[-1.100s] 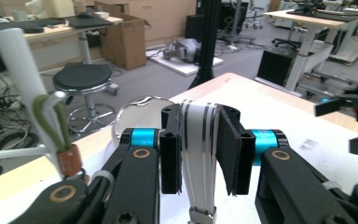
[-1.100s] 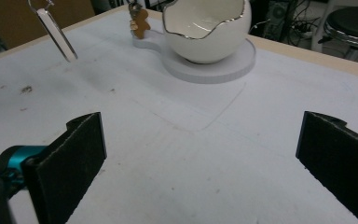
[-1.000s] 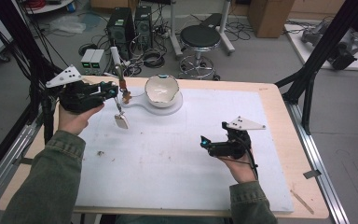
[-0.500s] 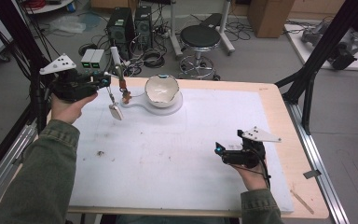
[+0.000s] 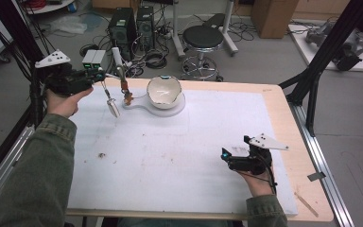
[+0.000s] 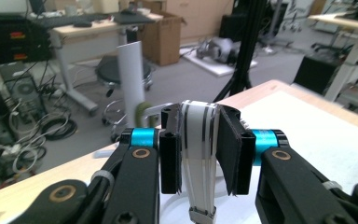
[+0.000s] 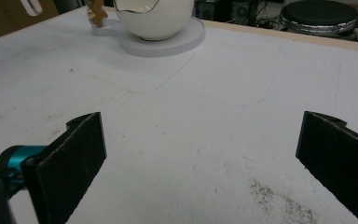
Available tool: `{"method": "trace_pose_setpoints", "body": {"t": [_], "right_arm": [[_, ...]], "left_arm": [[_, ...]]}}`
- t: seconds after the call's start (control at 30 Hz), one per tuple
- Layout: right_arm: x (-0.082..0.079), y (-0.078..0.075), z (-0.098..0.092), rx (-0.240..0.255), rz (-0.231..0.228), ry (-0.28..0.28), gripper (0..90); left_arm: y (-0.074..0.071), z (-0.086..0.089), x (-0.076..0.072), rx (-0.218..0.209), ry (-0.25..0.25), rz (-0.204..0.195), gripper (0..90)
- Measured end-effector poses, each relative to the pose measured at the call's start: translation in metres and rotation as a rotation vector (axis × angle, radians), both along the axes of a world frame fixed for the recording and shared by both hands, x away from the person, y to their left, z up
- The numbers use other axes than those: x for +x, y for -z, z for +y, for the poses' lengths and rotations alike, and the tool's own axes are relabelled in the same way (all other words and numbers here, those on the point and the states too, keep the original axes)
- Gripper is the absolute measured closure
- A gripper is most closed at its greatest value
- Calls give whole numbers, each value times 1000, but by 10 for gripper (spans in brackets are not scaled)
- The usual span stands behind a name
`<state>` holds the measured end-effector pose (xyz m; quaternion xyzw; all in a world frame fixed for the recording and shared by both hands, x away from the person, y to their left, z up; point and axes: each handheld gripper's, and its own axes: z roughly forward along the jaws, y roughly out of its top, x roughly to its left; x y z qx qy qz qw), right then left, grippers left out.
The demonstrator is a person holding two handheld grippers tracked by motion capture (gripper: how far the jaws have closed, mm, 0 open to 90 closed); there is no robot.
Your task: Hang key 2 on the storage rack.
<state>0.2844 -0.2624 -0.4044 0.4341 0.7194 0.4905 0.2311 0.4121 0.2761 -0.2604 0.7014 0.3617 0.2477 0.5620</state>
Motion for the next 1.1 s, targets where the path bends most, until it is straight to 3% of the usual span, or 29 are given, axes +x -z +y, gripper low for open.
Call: {"method": "trace_pose_setpoints", "body": {"t": [0.37,0.57,0.73,0.9,1.1], "right_arm": [[-3,4,-2,10,-8,16,4],[-4,4,0,13,-9,13,4],[-6,7,1,3,3,1,5],[-6,10,0,-5,7,-3,5],[-8,12,0,-9,13,8,5]], "left_arm": [[-5,8,22,30,-36,23,712],[-1,21,33,3,-82,22,712],[2,34,42,-50,-125,11,712],[-2,32,51,-9,-140,3,712],[-7,29,64,4,-145,14,712]]}}
